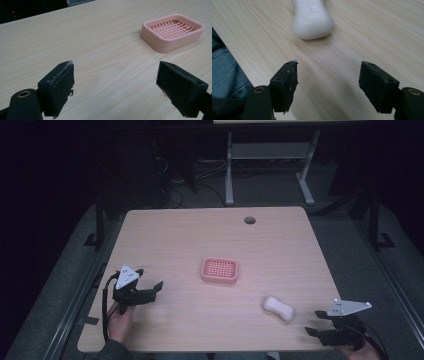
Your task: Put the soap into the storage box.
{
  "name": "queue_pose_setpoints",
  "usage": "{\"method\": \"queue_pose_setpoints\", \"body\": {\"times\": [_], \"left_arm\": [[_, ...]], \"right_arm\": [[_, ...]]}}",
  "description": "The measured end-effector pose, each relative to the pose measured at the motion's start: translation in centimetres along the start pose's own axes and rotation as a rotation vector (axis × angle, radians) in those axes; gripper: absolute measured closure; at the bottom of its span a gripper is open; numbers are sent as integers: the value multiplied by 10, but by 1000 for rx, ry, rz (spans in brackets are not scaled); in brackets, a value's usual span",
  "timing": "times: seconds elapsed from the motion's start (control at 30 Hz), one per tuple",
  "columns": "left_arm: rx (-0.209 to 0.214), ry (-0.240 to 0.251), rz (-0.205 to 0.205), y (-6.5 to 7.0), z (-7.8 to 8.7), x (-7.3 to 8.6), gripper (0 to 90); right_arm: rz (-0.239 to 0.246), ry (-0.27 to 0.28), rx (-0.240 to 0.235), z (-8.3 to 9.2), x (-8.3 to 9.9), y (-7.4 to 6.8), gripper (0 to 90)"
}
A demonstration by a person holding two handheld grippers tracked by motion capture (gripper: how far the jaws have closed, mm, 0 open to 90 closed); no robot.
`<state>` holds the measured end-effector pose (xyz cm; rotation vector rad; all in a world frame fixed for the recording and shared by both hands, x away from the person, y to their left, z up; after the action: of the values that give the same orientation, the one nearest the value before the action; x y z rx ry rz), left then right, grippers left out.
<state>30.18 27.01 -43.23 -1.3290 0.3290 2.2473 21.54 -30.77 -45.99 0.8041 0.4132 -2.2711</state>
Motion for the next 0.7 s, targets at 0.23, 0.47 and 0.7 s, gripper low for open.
{"method": "queue_pose_setpoints", "body": {"times": [0.23,0.47,0.7], "left_arm": [[0,6,-11,1,1,-1,146],[1,4,-3,0,1,0,146],[-5,8,-1,-1,2,-1,146]], "right_arm": [[23,-3,-1,-1,-5,-3,299],[42,-18,-1,-2,-13,-8,287],[62,-43,-10,-4,-25,-10,277]]}}
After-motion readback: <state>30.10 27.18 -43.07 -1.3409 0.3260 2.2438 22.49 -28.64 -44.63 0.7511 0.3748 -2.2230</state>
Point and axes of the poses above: each handheld gripper's, and its own axes: z roughly backward along the jaws, x roughly out of its underside, y roughly to its right, the point moved 1 cm from there along -z, roughly forward along the jaws
